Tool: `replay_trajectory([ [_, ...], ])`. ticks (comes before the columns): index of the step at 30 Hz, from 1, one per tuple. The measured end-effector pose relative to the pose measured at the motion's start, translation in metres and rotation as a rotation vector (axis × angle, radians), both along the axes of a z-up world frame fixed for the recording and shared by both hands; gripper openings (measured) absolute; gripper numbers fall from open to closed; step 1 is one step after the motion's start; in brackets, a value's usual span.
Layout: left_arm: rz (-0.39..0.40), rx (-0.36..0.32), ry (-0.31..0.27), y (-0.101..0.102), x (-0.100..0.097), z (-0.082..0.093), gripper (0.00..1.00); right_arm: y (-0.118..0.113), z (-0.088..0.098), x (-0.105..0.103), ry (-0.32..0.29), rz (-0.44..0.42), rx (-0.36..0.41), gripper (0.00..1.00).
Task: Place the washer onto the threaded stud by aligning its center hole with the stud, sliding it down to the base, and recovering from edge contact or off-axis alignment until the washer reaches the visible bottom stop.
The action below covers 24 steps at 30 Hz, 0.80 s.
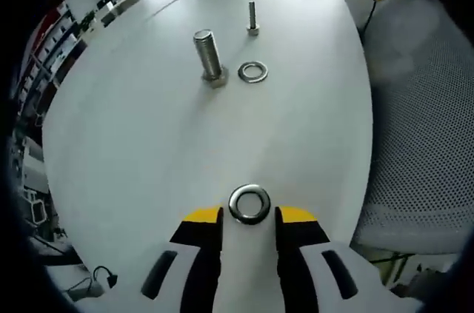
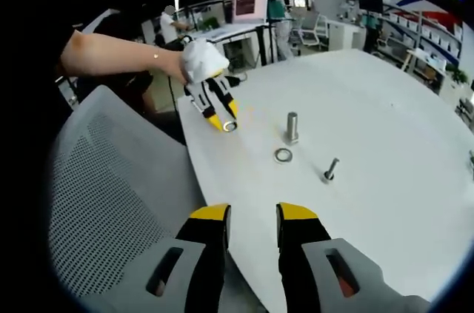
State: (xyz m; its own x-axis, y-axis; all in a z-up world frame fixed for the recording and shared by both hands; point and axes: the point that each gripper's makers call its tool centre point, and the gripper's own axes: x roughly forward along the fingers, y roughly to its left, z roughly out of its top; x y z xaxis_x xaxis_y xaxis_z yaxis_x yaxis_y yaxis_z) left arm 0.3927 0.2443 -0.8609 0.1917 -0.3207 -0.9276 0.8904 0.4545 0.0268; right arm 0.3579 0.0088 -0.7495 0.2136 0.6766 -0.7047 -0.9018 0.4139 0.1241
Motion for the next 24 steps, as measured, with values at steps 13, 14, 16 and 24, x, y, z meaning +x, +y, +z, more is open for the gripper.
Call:
replay_trajectory([
  [13, -0.030, -0.010, 0.010, -0.008, 0.000, -0.003, 0.21, -0.001, -0.001, -0.001, 0.000, 0.003, -0.006, 0.26],
  [14, -0.023, -0.011, 0.010, -0.009, 0.001, -0.003, 0.21, 0.000, -0.001, -0.001, -0.001, 0.004, -0.005, 0.26],
  [16, -0.025, -0.026, 0.001, -0.014, 0.004, -0.004, 0.21, 0.000, -0.001, -0.001, -0.001, 0.006, -0.004, 0.26],
  [24, -0.030, -0.047, -0.031, -0.032, 0.016, -0.003, 0.21, -0.001, -0.001, -0.001, -0.004, 0.004, -0.008, 0.26],
])
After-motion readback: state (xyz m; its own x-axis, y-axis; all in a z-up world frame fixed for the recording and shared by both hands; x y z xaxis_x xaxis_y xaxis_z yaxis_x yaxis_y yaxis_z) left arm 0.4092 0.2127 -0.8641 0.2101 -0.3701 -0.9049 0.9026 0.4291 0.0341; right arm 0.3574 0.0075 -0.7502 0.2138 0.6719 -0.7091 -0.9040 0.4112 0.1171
